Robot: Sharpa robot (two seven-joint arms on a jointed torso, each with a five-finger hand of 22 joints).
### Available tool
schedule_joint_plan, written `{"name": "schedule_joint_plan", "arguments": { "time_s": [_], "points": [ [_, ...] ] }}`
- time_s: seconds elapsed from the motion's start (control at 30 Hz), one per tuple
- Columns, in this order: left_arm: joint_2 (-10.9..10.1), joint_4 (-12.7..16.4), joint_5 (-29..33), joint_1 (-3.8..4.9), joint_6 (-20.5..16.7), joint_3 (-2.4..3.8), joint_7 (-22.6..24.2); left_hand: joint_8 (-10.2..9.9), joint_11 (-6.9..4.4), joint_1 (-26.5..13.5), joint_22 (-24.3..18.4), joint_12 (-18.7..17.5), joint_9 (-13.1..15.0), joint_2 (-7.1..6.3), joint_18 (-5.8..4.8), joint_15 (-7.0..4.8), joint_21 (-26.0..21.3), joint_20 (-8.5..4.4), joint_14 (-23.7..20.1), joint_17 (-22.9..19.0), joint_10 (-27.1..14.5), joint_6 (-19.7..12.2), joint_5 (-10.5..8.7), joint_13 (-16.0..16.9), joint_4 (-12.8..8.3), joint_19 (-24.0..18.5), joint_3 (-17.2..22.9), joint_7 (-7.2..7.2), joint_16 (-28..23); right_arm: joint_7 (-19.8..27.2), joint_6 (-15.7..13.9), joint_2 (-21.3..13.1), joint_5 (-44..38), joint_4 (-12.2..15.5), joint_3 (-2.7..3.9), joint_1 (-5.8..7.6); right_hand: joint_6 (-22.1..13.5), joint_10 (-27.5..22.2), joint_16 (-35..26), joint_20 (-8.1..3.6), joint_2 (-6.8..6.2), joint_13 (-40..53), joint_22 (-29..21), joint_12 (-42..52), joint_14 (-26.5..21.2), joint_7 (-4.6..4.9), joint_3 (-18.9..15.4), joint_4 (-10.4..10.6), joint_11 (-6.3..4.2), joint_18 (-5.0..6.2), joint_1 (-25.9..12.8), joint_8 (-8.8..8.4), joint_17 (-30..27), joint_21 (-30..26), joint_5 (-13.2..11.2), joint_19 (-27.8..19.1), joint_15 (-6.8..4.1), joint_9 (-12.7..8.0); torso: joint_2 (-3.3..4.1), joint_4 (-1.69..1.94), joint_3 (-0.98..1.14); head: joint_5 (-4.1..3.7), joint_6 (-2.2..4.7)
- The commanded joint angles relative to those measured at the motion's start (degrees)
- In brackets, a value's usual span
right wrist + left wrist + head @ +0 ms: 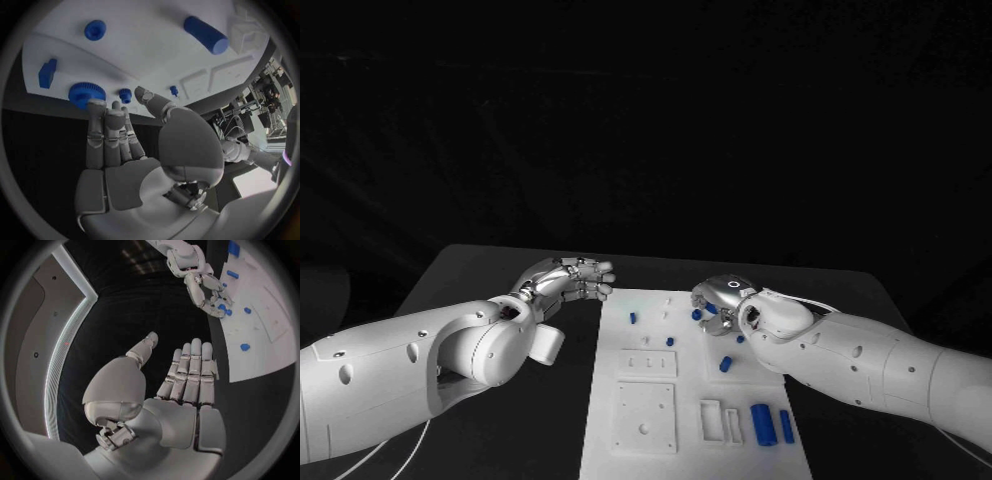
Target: Assemble the parts on the task board
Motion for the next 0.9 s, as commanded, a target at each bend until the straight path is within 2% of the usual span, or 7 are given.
{"name": "schedule_joint_plan", "arguments": {
  "time_s": [0.03,0.33,0.5,0.6,0.9],
  "points": [
    [0.1,0.2,0.0,0.09,1.0,0.05,0.4,-0.3,0.43,-0.5,0.4,-0.3,-0.1,0.06,0.55,0.17,-0.4,-0.26,0.1,-0.1,0.1,0.3,0.25,-0.1,-0.4,0.0,0.0,0.31,-0.2,-0.2,0.1,0.2,-0.8,0.2,0.0,-0.02,-0.3,-0.5,0.4,-1.4,-0.59,-0.1,1.0,-0.1,-0.1,-0.08,0.1,0.4,0.05,2.58,0.2,-0.23,-0.1,0.3,-0.3,0.9,0.26,0.0,0.34,-0.06,-0.13,0.15,0.08],
    [0.0,0.5,0.0,0.1,0.9,0.08,0.6,-0.4,0.54,-0.6,0.4,-0.4,-0.1,0.04,0.57,0.17,-0.4,-0.26,0.1,-0.1,0.1,0.2,0.26,-0.1,-0.5,0.0,0.1,0.42,-0.2,-0.3,0.7,0.4,-0.7,-0.8,-0.01,-0.02,0.3,0.5,0.9,-1.34,0.53,-0.1,1.0,0.3,-0.3,-0.35,0.9,1.8,-0.24,2.58,0.0,0.19,-0.5,0.4,-0.3,0.9,-0.01,0.1,0.96,0.02,-0.47,0.18,0.15],
    [0.0,0.4,0.0,0.15,0.9,0.09,0.5,-0.4,0.53,-0.6,0.4,-0.4,-0.1,0.06,0.57,0.17,-0.4,-0.26,0.1,-0.1,0.1,0.2,0.25,-0.1,-0.5,0.0,0.1,0.41,-0.2,-0.3,0.9,0.4,-0.7,-0.6,-0.01,-0.02,1.1,1.7,1.2,-1.36,1.43,0.0,1.0,0.8,-0.3,-0.4,1.7,2.5,-0.48,2.58,0.1,0.65,-0.8,0.5,-0.3,0.8,-0.24,0.3,1.23,0.08,-0.52,0.17,0.19],
    [0.0,0.4,0.0,0.16,1.0,0.09,0.5,-0.4,0.53,-0.6,0.4,-0.4,-0.1,0.05,0.57,0.17,-0.4,-0.26,0.1,-0.1,0.1,0.3,0.25,-0.1,-0.5,0.0,0.1,0.41,-0.2,-0.3,1.2,0.5,-0.7,-0.6,-0.01,-0.02,1.6,2.6,1.3,-1.35,1.9,0.2,1.0,1.1,-0.4,-0.47,2.2,2.9,-0.75,2.58,0.1,0.96,-1.0,0.6,-0.3,0.7,-0.5,0.4,1.2,-0.03,-0.55,0.18,-0.07],
    [0.1,0.3,0.0,0.16,1.0,0.09,0.4,-0.4,0.52,-0.7,0.4,-0.5,-0.1,0.05,0.57,0.17,-0.4,-0.26,0.2,-0.1,0.1,0.3,0.25,-0.2,-0.5,0.0,0.1,0.41,-0.3,-0.2,1.9,0.6,-0.9,-0.2,-0.01,-0.02,3.6,5.1,1.7,-1.46,2.64,0.7,1.0,1.8,-0.6,-0.92,3.2,2.9,-1.59,2.58,0.0,1.97,-1.6,0.9,-0.3,0.6,-1.31,0.8,1.37,-0.13,-0.66,0.29,-0.15]
  ]
}}
